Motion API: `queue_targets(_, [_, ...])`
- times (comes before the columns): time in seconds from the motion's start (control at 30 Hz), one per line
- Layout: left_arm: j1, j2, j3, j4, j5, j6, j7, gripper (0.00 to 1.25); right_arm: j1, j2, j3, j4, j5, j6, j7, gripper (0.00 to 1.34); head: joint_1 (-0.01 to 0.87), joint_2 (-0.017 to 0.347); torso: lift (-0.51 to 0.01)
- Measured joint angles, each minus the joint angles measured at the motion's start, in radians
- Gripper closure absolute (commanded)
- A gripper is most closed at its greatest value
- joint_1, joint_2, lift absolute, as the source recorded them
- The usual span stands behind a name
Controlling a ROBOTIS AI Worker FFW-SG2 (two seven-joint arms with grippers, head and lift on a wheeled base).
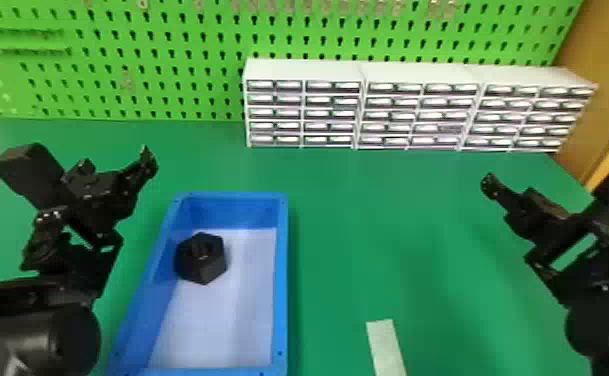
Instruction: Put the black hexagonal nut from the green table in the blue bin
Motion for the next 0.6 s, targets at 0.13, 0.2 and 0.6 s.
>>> queue_targets(0.13, [0.0, 0.0, 0.0, 0.0, 0.0, 0.0, 0.0, 0.19, -0.002, 0.001, -0.001, 0.0, 0.002, 0.0, 0.0, 0.26, 0.692, 0.009, -0.097])
queue_targets(0.2, [0.0, 0.0, 0.0, 0.0, 0.0, 0.0, 0.0, 0.19, -0.003, 0.002, -0.001, 0.0, 0.003, 0.0, 0.0, 0.26, 0.692, 0.009, -0.097])
queue_targets(0.6, [0.0, 0.0, 0.002, 0.0, 0.001, 0.0, 0.0, 0.19, -0.006, 0.005, 0.0, 0.0, 0.005, 0.0, 0.0, 0.26, 0.692, 0.009, -0.097])
